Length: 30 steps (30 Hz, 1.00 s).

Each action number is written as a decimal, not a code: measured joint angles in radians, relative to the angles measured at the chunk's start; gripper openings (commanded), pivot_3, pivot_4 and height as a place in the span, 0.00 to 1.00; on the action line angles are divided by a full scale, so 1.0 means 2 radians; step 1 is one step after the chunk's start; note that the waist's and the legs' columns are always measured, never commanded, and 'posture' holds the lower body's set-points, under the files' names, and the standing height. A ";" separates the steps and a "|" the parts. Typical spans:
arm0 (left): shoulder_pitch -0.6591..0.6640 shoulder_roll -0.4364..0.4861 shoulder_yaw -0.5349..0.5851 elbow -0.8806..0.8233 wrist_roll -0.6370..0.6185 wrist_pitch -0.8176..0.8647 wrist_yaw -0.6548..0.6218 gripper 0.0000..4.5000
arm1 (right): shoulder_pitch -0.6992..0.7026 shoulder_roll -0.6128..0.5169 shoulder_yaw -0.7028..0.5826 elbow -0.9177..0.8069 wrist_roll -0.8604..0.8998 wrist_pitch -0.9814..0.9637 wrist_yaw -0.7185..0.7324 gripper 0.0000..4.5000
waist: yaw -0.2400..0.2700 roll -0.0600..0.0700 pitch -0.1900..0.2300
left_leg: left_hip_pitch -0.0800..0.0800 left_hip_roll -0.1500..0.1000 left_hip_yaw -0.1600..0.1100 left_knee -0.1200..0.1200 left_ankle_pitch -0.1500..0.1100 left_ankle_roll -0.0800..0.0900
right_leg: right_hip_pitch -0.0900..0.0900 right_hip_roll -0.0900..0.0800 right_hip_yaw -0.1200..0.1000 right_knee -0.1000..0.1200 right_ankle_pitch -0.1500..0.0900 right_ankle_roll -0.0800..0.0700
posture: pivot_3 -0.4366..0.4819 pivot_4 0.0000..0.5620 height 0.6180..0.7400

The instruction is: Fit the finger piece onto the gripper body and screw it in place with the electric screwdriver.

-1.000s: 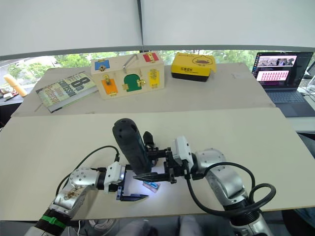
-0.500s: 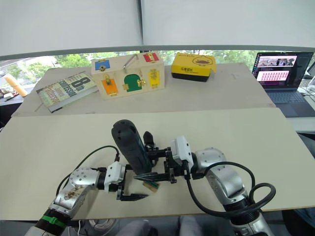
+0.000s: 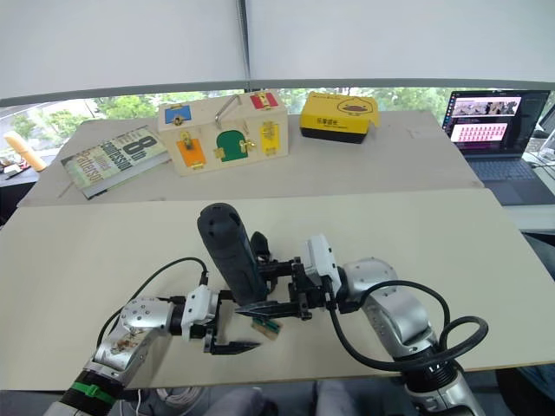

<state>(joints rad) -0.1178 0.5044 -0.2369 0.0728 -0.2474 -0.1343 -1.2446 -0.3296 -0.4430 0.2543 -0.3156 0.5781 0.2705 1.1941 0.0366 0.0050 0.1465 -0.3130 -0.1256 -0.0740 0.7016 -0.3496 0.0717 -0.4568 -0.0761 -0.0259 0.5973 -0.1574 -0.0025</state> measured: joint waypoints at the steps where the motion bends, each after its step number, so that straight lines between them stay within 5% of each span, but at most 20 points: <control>1: 0.002 0.000 0.002 -0.001 -0.004 0.000 0.000 1.00 | 0.000 0.000 0.000 -0.001 0.002 0.003 -0.001 0.42 | -0.001 0.000 0.000 | 0.000 0.000 0.000 0.000 0.000 0.000 | 0.000 0.000 0.000 0.000 0.000 0.000 | 0.48 0.27 1.00; 14: 0.044 0.029 0.030 -0.043 -0.059 0.026 -0.018 1.00 | -0.009 -0.002 -0.022 -0.028 0.035 0.034 -0.019 0.42 | -0.017 -0.002 0.002 | -0.002 0.000 0.000 -0.002 0.000 0.000 | -0.003 0.000 -0.001 -0.001 0.000 0.000 | 0.48 0.27 1.00; 30: 0.068 0.092 0.137 -0.147 -0.174 0.146 -0.006 1.00 | -0.053 -0.037 -0.089 -0.093 0.132 0.109 -0.059 0.42 | -0.017 -0.003 0.002 | -0.003 0.000 0.000 -0.002 0.000 0.000 | -0.004 0.000 -0.006 -0.001 0.000 -0.001 | 0.48 0.27 1.00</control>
<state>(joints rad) 0.0185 0.6889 0.0365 -0.2211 -0.5955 0.1580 -1.2569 -0.4352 -0.5165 0.0771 -0.5006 0.8415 0.4879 1.0758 0.0035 -0.0003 0.1513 -0.3191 -0.1253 -0.0739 0.6983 -0.3494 0.0719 -0.4640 -0.0764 -0.0373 0.5950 -0.1573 -0.0046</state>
